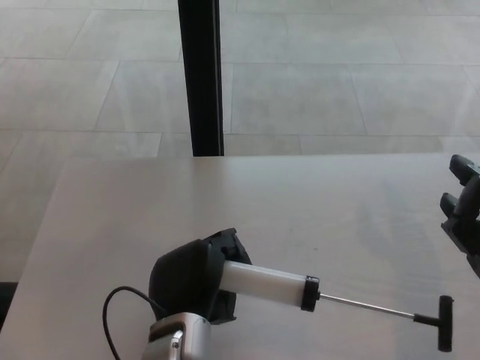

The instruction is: The robot uses its left hand to lift the air pump kept on the middle of the desk and use the right hand to compress the handle

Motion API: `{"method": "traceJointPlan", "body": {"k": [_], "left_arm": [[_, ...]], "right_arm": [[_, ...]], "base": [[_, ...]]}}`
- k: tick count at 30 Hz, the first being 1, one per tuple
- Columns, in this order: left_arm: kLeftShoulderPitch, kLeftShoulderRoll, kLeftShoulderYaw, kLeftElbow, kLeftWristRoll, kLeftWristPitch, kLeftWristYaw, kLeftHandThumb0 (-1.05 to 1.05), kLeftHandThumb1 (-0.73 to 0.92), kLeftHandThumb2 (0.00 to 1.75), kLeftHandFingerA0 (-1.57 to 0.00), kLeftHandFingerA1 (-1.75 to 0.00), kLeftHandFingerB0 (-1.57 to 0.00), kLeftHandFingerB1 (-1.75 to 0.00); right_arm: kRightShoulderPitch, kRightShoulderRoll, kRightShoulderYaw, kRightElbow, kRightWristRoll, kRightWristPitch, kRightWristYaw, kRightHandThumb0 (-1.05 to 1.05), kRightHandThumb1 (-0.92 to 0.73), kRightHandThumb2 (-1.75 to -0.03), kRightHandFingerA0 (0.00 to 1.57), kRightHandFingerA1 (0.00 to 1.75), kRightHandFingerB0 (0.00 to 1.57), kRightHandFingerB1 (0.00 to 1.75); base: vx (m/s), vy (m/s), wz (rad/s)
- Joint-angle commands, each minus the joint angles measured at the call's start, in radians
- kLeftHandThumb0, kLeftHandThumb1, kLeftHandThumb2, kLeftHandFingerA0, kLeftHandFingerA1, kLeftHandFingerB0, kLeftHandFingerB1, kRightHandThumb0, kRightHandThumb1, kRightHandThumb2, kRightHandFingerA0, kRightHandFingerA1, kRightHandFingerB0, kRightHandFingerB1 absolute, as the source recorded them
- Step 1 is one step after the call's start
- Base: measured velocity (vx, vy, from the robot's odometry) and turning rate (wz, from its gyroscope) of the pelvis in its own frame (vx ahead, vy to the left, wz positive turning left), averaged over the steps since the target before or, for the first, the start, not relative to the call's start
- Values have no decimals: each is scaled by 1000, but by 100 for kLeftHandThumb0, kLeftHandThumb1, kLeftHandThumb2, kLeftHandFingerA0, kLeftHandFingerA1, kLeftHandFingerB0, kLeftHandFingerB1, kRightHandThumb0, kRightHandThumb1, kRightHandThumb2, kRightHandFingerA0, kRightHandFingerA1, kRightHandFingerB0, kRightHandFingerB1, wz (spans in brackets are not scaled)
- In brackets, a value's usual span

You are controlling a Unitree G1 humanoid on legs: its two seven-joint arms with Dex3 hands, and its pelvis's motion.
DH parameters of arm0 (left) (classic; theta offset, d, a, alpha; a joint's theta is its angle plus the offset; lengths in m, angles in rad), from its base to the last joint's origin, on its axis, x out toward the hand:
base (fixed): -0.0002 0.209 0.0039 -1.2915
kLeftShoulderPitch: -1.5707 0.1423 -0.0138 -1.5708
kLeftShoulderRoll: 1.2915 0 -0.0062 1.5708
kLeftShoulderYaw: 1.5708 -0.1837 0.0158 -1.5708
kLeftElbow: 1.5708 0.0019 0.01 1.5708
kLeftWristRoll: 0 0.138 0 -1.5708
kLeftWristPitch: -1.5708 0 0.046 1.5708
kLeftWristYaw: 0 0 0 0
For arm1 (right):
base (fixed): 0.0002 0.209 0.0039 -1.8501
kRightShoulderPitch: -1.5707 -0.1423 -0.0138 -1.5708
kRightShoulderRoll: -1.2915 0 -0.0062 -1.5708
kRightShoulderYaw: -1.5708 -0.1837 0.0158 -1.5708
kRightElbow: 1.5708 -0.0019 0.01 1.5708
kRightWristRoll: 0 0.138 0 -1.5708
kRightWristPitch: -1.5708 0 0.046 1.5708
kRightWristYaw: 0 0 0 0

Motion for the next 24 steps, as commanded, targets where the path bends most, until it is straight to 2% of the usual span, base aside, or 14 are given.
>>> {"method": "traceJointPlan", "body": {"k": [1,3,4,9,10,11,12,13,14,20,21,22,23,24], "left_arm": [[0,84,-18,16,47,19,6,-13,57,120,-122,-143,-94,-118],[-4,112,-33,12,54,29,-12,-13,57,120,-122,-143,-94,-118],[-4,135,-38,10,60,27,-17,-8,55,121,-96,-175,-84,-132],[-8,172,-34,17,39,17,-10,-8,53,125,-94,-175,-84,-131],[-11,173,-34,20,38,15,-7,-8,53,124,-93,-175,-83,-133],[-12,176,-32,22,36,11,-2,-8,53,124,-93,-175,-83,-133],[-18,174,-18,17,24,8,4,-9,58,119,-92,-175,-82,-141],[-25,173,-13,16,23,9,9,-8,59,116,-92,-175,-81,-144],[-30,171,-12,5,24,24,-5,-8,60,115,-90,-175,-80,-143],[-64,97,90,-43,-65,49,-7,-8,58,120,-93,-175,-81,-151],[-68,87,100,-44,-70,48,-1,-9,56,121,-92,-175,-81,-151],[-71,73,113,-49,-74,57,4,-10,58,119,-92,-175,-78,-152],[-72,64,121,-52,-77,53,6,-10,56,123,-94,-175,-81,-151],[-70,54,130,-58,-86,49,0,-11,58,125,-99,-175,-83,-150]], "right_arm": [[-52,-64,7,-24,10,70,29,-104,-90,-134,0,13,1,1],[-64,-79,6,-27,19,87,35,-104,-90,-134,0,13,1,1],[-81,-96,0,-34,22,107,36,-104,-90,-134,0,13,0,0],[-96,-122,-16,-80,47,160,37,-103,-87,-133,0,16,0,0],[-94,-124,-18,-82,49,163,39,-103,-80,-112,0,0,0,5],[-88,-124,-21,-89,52,166,41,-103,-80,-112,0,0,0,5],[-65,-115,-19,-93,52,149,48,-103,-89,-131,0,18,0,0],[-50,-105,-17,-100,49,145,42,-96,-92,-96,0,0,0,0],[-35,-101,-16,-112,47,152,38,-99,-92,-104,0,0,0,2],[35,-58,-9,-125,57,157,27,-97,-89,-105,0,0,0,3],[41,-53,-7,-126,57,158,25,-95,-92,-89,0,0,0,4],[48,-48,0,-125,54,162,24,-98,-82,-106,0,0,0,2],[56,-43,5,-120,49,152,28,-96,-87,-130,0,23,0,7],[65,-37,8,-115,50,145,32,-97,-88,-130,0,22,0,6]], "base": [[0,0,0],[0,0,0],[0,0,0],[0,0,0],[0,0,0],[0,0,0],[0,0,0],[0,0,0],[0,0,0],[0,0,0],[0,0,0],[0,0,0],[0,0,0],[0,0,0]]}}
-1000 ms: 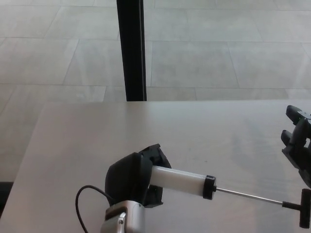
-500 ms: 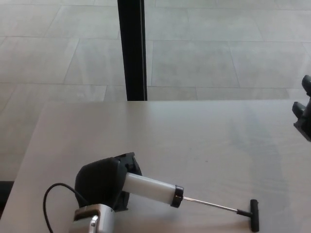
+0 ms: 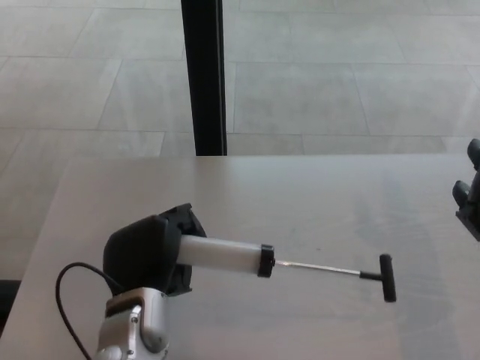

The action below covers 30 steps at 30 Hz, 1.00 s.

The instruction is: The robot uses its left hand to lift the air pump kept on the middle of the desk and use the right hand to compress the handle

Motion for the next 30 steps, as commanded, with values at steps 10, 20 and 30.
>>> {"method": "traceJointPlan", "body": {"k": [10,20,30], "left_arm": [[-22,-68,79,-4,-80,0,17,-10,54,126,-101,-175,-83,-150],[-13,-67,58,18,-66,-2,45,-12,52,128,-94,-175,-82,-153],[-21,-55,28,29,-58,-5,58,-11,51,127,-99,-175,-86,-150]], "right_arm": [[83,49,77,10,-8,1,3,-100,-89,-131,0,19,0,3],[41,32,103,14,-23,18,-8,-103,-92,-133,0,15,0,1],[-5,8,120,17,-27,19,5,-103,-92,-132,0,15,0,1]], "base": [[0,0,0],[0,0,0],[0,0,0]]}}
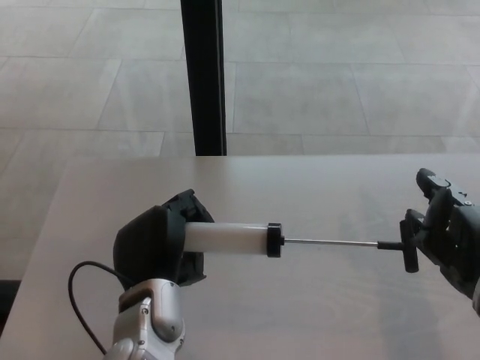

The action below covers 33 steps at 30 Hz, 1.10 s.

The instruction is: The robot uses its left hand to lift the air pump kept on the middle of the desk and use the right hand to compress the handle

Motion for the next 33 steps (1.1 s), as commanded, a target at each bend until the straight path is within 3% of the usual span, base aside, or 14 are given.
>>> {"method": "traceJointPlan", "body": {"k": [1,17,18,20,21,22,24,25,32,33], "left_arm": [[-5,5,-2,8,-6,-4,26,-11,51,127,-99,-175,-86,-150],[-58,-62,11,25,-25,12,48,-14,49,129,-102,-175,-84,-155],[-58,-62,11,28,-25,11,49,-12,47,130,-103,-175,-87,-153],[-61,-58,10,29,-23,14,43,-13,46,131,-102,-175,-86,-154],[-61,-58,10,36,-22,8,50,-13,47,130,-102,-175,-87,-154],[-62,-56,8,39,-20,4,53,-13,47,129,-102,-175,-87,-154],[-63,-54,7,41,-19,2,54,-13,47,129,-102,-175,-87,-154],[-63,-53,-2,47,-12,2,55,-14,45,130,-101,-175,-89,-156],[-76,-45,-31,75,-1,-24,78,-13,48,126,-102,-175,-92,-147],[-88,-40,-40,73,12,4,60,-20,59,106,-96,-175,-90,-138]], "right_arm": [[-15,-10,-3,0,-9,12,-2,-103,-92,-132,0,15,0,1],[31,125,2,20,10,-35,-29,-99,-92,-132,0,18,0,4],[34,131,3,20,10,-28,-30,-92,-92,-99,0,0,0,0],[27,132,4,27,5,-26,-28,-94,-92,-92,0,0,0,0],[22,127,8,22,2,-17,-25,-94,-92,-103,0,0,0,0],[14,126,9,30,0,-22,-23,-94,-92,-92,0,0,0,0],[11,125,10,33,0,-25,-22,-94,-92,-92,0,0,0,0],[-2,124,18,32,-9,-28,-26,-102,-92,-134,0,14,0,1],[-28,120,64,25,-28,-14,-24,-105,-92,-133,0,14,0,1],[-33,122,73,23,-34,-13,-29,-105,-92,-133,0,15,0,3]], "base": [[0,0,0],[0,0,0],[0,0,0],[0,0,0],[0,0,0],[0,0,0],[0,0,0],[0,0,0],[0,0,0],[0,0,0]]}}
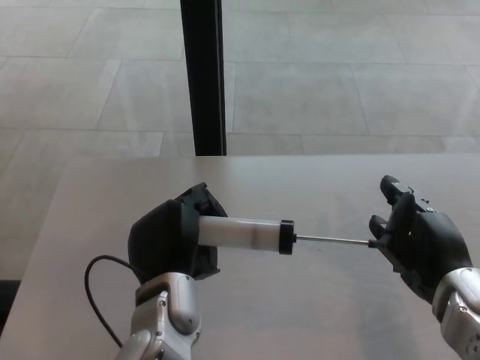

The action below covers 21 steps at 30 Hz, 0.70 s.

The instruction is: The robot uses its left hand to lift the air pump kept on the middle of the desk and use the right hand to compress the handle

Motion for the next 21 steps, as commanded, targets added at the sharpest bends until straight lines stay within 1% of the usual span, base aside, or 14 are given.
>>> {"method": "traceJointPlan", "body": {"k": [1,2,3,4,5,6,7,8,9,11,12,13,17,21], "left_arm": [[-39,12,-24,6,17,7,10,-20,59,106,-96,-175,-90,-138],[-39,13,-26,7,15,8,11,-20,59,106,-96,-175,-90,-138],[-42,20,-41,-2,26,16,-6,-24,51,113,-125,-140,-102,-119],[-43,22,-44,1,25,11,-2,-24,51,113,-125,-140,-102,-119],[-44,23,-47,3,24,15,-2,-21,60,105,-99,-175,-90,-138],[-47,24,-54,10,24,12,-3,-19,55,110,-97,-172,-90,-139],[-48,23,-59,13,24,6,2,-23,51,113,-123,-136,-104,-119],[-55,22,-69,30,29,-6,15,-15,48,119,-96,-169,-91,-141],[-61,19,-75,39,30,-10,20,-19,48,117,-124,-137,-106,-121],[-72,10,-75,40,20,-1,17,-22,48,115,-126,-141,-105,-123],[-74,10,-76,41,19,-1,17,-20,48,120,-98,-175,-88,-149],[-79,9,-78,45,19,-7,22,-19,45,118,-129,-144,-109,-128],[-101,8,-88,63,14,-26,29,-19,47,118,-129,-144,-108,-128],[-116,3,-110,71,20,-20,20,-22,45,116,-128,-141,-102,-121]], "right_arm": [[-26,-3,28,1,-23,-10,-3,-105,-92,-133,0,15,0,3],[-26,-3,29,1,-22,-11,-3,-105,-92,-133,0,15,0,3],[-31,-1,31,-1,-23,-7,-7,-105,-92,-133,0,17,0,3],[-36,-1,33,4,-23,-7,-5,-105,-92,-133,0,17,0,3],[-38,-1,35,5,-24,-6,-4,-105,-92,-133,0,17,0,2],[-41,0,38,0,-26,2,-7,-105,-92,-133,0,17,0,3],[-43,4,41,-6,-28,11,-14,-105,-91,-133,0,16,0,3],[-43,10,45,-11,-29,7,-18,-105,-91,-133,0,16,0,5],[-44,11,49,-11,-29,1,-15,-105,-91,-133,0,18,0,5],[-48,19,58,-7,-34,-1,-20,-105,-92,-134,0,18,0,6],[-48,19,58,-7,-35,-1,-20,-105,-91,-133,0,19,0,7],[-47,21,60,-9,-37,0,-21,-105,-92,-133,0,19,0,7],[-47,30,66,-13,-44,5,-26,-105,-92,-133,0,19,0,8],[-52,37,73,-2,-51,-11,-29,-102,-92,-134,0,20,0,9]], "base": [[0,0,0],[0,0,0],[0,0,0],[0,0,0],[0,0,0],[0,0,0],[0,0,0],[0,0,0],[0,0,0],[0,0,0],[0,0,0],[0,0,0],[0,0,0],[0,0,0]]}}
